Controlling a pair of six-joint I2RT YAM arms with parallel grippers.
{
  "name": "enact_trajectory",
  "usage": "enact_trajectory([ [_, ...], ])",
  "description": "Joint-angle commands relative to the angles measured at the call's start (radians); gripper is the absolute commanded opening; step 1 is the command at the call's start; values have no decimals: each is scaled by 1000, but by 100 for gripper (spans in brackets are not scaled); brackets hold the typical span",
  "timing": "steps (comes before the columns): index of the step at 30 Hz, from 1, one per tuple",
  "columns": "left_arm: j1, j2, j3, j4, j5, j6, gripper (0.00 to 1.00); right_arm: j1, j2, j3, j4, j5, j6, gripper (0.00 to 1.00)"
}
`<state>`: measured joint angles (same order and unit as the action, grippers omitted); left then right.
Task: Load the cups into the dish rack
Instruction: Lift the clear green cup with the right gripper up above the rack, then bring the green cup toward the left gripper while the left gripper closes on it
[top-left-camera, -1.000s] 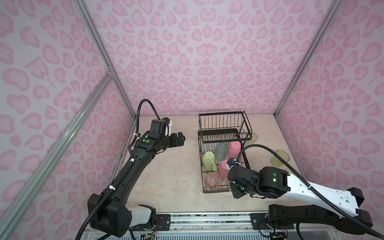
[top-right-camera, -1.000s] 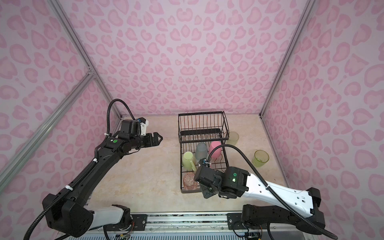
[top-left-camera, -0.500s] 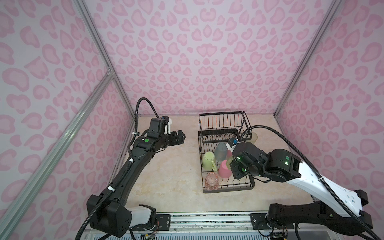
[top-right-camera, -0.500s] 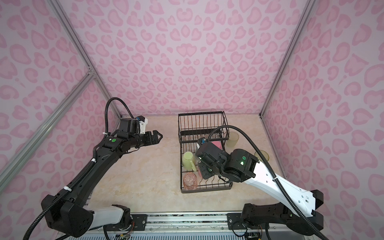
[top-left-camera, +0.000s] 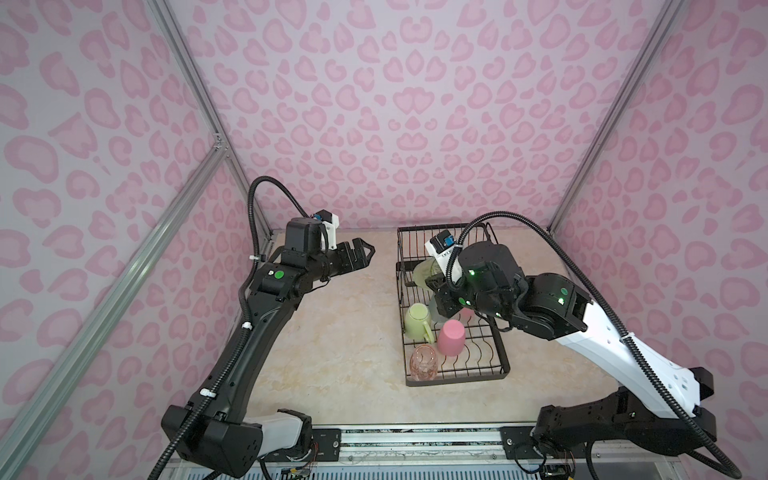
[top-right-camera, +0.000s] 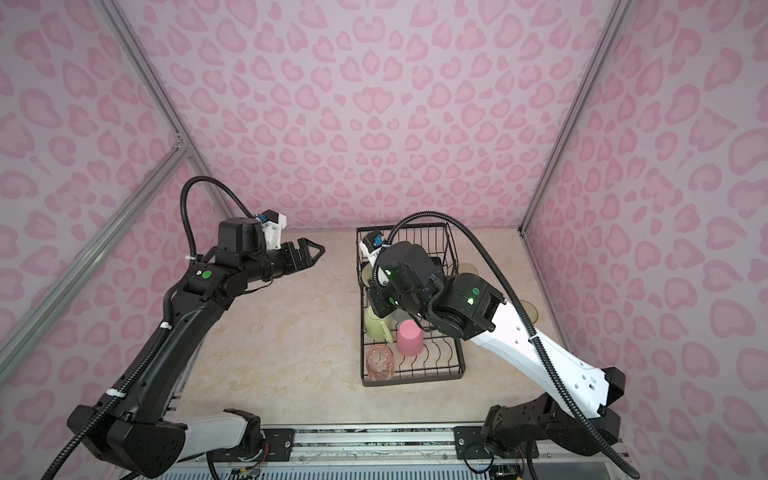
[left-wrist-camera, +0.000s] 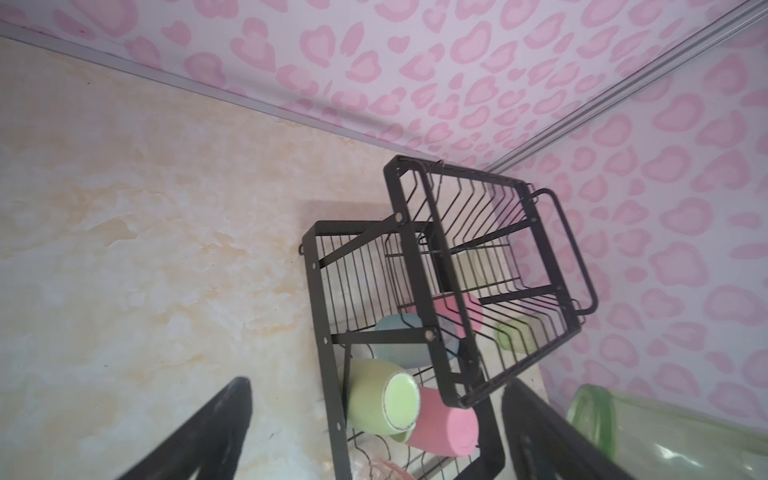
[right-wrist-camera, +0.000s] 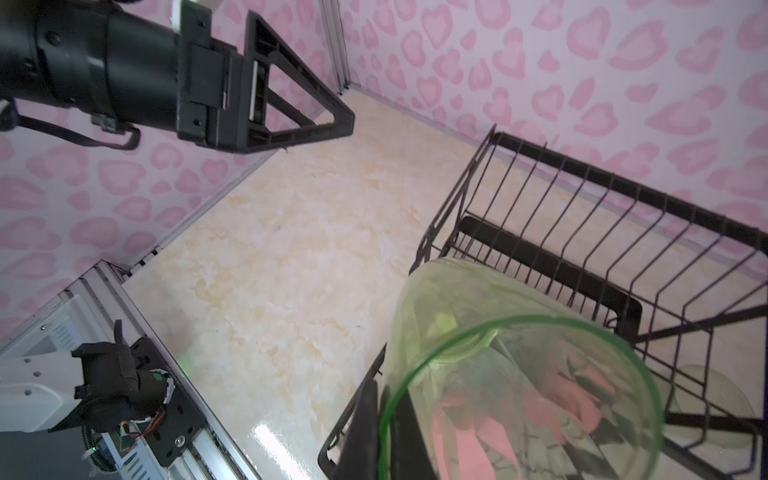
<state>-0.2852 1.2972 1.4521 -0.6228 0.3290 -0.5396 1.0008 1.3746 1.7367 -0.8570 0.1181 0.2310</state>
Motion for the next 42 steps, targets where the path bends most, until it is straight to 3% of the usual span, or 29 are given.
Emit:
enact_trajectory([
  [1, 4, -12, 41, 66, 78, -93, 96, -33, 10, 6, 189, -127, -76, 0],
  [5, 7, -19, 50, 164, 121, -219, 96, -89, -2, -46, 336, -217, -55, 0],
  [10, 10, -17, 13, 344, 188, -413, 96, -153, -38, -157, 585, -333, 72, 0],
  [17, 11, 0, -59, 613, 292, -669, 93, -192, -52, -239, 811, -346, 245, 0],
  [32, 11, -19, -204, 922, 227, -983, 90, -214, 89, -224, 1083, -383, 488, 0],
  [42, 11, -41, -253, 965, 113, -1017, 87, -207, 166, -205, 1134, -384, 553, 0],
])
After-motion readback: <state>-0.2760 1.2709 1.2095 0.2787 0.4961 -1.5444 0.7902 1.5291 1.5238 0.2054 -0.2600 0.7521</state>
